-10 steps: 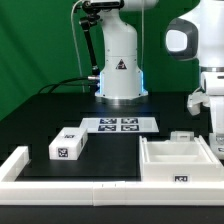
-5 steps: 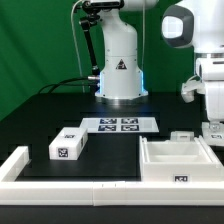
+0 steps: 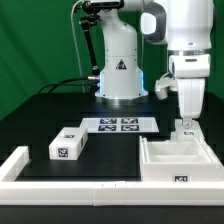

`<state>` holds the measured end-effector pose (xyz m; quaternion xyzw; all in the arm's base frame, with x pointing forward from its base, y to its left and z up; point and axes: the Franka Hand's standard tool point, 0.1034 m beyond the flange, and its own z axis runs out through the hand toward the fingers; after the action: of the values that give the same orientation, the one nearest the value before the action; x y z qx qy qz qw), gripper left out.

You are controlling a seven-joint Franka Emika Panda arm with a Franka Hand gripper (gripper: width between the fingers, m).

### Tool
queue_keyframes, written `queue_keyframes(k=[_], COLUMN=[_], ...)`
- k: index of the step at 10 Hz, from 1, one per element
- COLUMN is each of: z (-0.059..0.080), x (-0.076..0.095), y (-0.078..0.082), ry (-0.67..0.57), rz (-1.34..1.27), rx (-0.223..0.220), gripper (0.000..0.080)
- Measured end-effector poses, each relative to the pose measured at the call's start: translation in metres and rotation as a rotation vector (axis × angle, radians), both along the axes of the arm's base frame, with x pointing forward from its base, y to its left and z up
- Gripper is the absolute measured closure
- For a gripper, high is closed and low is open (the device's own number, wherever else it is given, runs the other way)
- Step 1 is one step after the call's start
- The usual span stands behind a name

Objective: Assemble cabinet

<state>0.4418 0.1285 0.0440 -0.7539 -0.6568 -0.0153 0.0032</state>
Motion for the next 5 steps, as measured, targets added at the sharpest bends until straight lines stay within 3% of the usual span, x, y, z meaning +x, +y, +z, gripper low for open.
queue_keyframes(k=[4,5], z=[-0.0001,0.0042], x=[0.0000,0.0051], y=[0.0002,-0.0067], ry=[0.001,-0.001], rz=[-0.001,0.027], rx=[0.000,-0.006], gripper=[0.0732,0.0732])
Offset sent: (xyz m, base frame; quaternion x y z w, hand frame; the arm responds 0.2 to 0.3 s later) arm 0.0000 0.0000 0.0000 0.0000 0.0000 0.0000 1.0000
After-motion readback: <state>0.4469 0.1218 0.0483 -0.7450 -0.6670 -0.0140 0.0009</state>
